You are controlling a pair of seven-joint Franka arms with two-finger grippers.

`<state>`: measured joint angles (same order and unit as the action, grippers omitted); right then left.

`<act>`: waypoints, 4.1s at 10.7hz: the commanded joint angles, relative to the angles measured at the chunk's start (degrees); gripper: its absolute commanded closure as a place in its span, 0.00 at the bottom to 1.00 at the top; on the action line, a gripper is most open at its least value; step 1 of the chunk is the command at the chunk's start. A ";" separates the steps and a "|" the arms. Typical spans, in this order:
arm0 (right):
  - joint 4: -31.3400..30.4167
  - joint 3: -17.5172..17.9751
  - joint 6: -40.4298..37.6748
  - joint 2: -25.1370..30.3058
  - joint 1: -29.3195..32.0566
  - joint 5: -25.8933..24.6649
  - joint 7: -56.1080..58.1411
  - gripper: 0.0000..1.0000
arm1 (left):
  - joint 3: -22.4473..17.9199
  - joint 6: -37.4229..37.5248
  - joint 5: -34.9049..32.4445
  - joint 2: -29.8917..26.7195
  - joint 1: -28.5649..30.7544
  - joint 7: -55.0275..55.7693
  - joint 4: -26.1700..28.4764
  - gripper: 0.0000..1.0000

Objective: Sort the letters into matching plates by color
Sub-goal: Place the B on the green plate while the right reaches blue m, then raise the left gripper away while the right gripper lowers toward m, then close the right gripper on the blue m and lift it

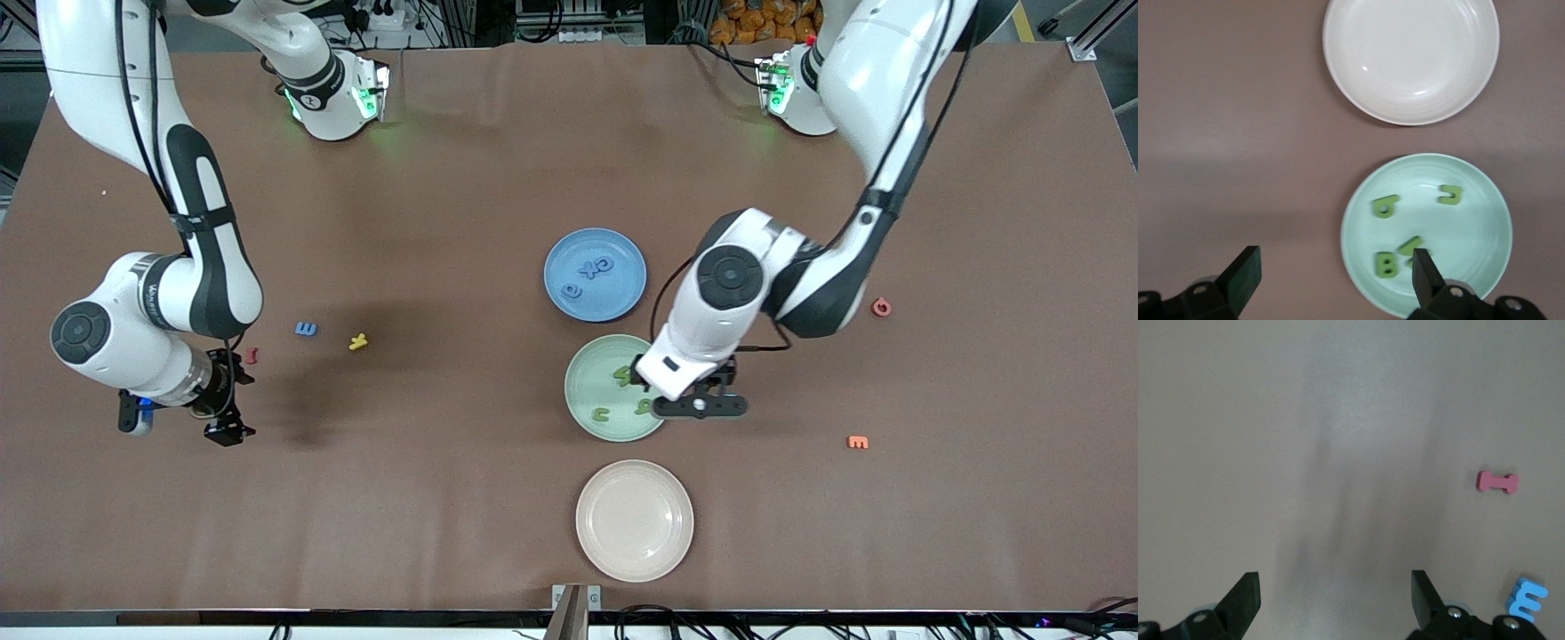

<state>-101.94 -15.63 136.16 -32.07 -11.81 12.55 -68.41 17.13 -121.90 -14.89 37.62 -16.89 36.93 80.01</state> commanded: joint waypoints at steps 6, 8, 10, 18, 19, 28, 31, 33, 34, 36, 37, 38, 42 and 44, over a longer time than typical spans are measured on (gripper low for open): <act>-18.01 4.81 13.58 5.61 -0.06 2.21 -4.81 0.00 | 0.02 18.79 6.98 -19.24 12.06 -20.39 1.99 0.00; -19.78 5.25 14.31 6.05 -0.06 2.21 -4.63 0.00 | -3.66 22.13 7.16 -22.22 12.32 -25.75 1.91 0.00; -22.07 5.87 14.39 6.75 0.21 2.13 -4.46 0.00 | -6.83 24.95 7.34 -24.86 12.41 -26.74 1.99 0.00; -26.91 6.92 13.60 10.27 0.82 1.86 -2.79 0.00 | -8.87 29.70 11.29 -31.20 16.10 -27.70 2.52 0.00; -27.69 7.01 13.69 10.62 1.26 1.86 -1.91 0.00 | -8.87 29.70 11.38 -31.55 16.53 -27.79 2.70 0.00; -31.04 7.10 14.57 11.15 2.67 1.69 3.89 0.06 | -11.86 29.26 19.01 -35.95 16.53 -28.23 7.26 0.00; -31.74 7.10 15.09 11.06 2.76 1.69 7.13 0.30 | -11.59 28.82 18.94 -35.16 16.80 -28.32 7.09 0.00; -31.83 7.10 15.18 10.80 2.76 1.69 9.33 0.42 | -11.59 28.74 19.03 -35.16 16.89 -28.32 6.92 0.00; -32.01 7.10 15.10 10.80 2.76 1.69 10.56 0.49 | -11.59 28.04 18.94 -35.07 16.80 -28.32 6.92 0.00; -32.18 7.10 15.10 10.71 2.76 1.69 12.67 0.58 | -11.42 27.59 18.94 -34.99 16.28 -27.80 6.92 0.00; -32.18 7.10 15.01 10.80 2.84 1.69 13.21 0.62 | -11.33 27.59 19.02 -34.98 16.19 -27.70 7.09 0.00; -32.18 7.10 15.10 10.80 2.84 1.69 13.30 0.64 | -11.33 27.59 19.03 -34.98 16.19 -27.70 7.09 0.00; -32.01 7.10 15.10 10.45 2.84 1.69 14.79 0.74 | -11.33 27.59 19.11 -34.99 16.45 -27.88 7.27 0.00; -31.92 7.10 15.10 10.36 2.84 1.42 18.28 0.78 | -11.33 27.51 19.11 -34.90 16.45 -27.88 7.18 0.00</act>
<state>-131.90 -9.42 151.26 -22.47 -10.18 14.24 -54.39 5.91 -93.46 2.62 3.61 -0.72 9.88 86.17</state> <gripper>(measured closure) 0.705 0.000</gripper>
